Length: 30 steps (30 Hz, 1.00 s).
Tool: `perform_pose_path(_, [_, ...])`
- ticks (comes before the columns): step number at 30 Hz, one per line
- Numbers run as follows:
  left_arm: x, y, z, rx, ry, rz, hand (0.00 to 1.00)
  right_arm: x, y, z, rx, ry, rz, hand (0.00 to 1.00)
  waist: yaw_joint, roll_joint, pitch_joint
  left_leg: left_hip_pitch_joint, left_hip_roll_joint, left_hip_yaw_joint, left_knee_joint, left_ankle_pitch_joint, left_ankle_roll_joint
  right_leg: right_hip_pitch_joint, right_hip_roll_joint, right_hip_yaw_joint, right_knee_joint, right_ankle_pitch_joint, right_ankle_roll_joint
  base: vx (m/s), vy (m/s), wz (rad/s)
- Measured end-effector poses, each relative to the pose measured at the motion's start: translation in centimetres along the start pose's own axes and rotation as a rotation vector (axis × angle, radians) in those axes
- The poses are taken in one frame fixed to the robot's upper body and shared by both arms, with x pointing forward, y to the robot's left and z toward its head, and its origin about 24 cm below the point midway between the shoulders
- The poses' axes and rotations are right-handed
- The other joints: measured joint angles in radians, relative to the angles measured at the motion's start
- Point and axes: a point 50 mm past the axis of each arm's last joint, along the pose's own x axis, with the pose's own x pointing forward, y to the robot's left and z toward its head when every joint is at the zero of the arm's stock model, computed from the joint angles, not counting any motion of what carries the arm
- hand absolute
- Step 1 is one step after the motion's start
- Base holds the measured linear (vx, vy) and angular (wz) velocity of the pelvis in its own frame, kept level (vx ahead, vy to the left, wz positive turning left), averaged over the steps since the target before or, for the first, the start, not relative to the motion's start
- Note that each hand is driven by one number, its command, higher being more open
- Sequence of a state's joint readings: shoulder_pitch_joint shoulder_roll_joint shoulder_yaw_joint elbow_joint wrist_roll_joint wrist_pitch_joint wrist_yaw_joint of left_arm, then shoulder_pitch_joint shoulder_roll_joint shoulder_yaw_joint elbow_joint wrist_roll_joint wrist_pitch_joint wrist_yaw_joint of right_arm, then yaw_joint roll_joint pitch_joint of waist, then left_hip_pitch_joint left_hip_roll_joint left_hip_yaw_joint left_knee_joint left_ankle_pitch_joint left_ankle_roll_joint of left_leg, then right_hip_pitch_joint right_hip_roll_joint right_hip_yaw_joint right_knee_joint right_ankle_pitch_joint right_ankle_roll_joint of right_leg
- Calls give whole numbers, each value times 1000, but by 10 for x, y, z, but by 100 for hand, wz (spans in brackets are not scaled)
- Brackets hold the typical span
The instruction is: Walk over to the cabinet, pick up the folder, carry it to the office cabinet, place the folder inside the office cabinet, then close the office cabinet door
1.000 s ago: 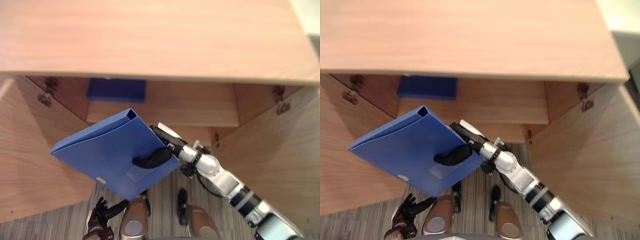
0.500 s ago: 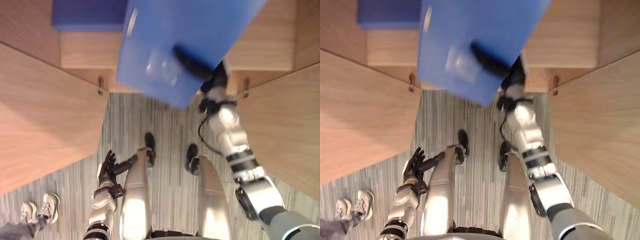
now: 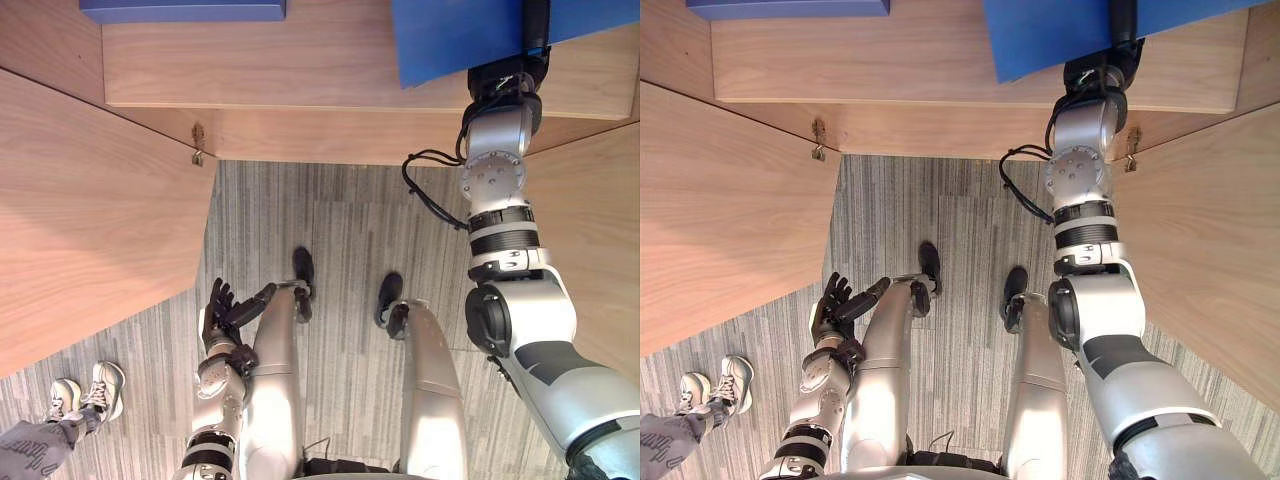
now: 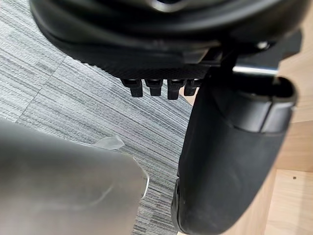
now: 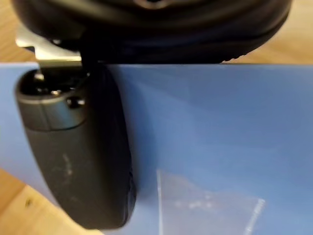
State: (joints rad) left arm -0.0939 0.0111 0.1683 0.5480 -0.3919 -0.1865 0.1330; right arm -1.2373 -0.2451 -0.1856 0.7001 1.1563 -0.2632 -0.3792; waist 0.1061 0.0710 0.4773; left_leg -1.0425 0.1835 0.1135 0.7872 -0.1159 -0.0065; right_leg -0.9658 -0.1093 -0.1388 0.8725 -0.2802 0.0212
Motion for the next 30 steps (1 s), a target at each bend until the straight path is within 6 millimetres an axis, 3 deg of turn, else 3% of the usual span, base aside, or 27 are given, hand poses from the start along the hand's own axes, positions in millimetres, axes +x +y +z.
perform_pose_path(7, [-1, -5, -2, 0, 5, -15, 100, 6, 24, 16, 10, -38, 61, 100, -11, 1, -3, 34, -12, 4, -36, 9, 4, 45, -12, -13, -35, 6, -4, 8, -13, 7])
perform_pose_path(14, [-1, -10, -3, 8, 3, -34, 100, 3, 46, 9, -30, -14, 157, 100, -13, 3, -9, 53, -12, 22, -60, 10, 6, 60, -12, -7, -64, 15, -1, -3, -10, -2])
perform_pose_path(24, [1, -16, -3, -18, 10, -48, 100, 0, 41, -19, -288, 90, 240, 100, -36, 3, -10, 78, -7, 38, -72, 10, 6, 83, -9, -2, -86, 22, 2, 0, -19, -2])
perform_pose_path(30, [3, -15, -4, -8, 17, -50, 100, -2, 17, -30, -676, 132, 349, 100, -41, 3, -13, 79, -3, 40, -74, 10, 6, 85, -5, 1, -93, 29, 3, -40, -23, -3])
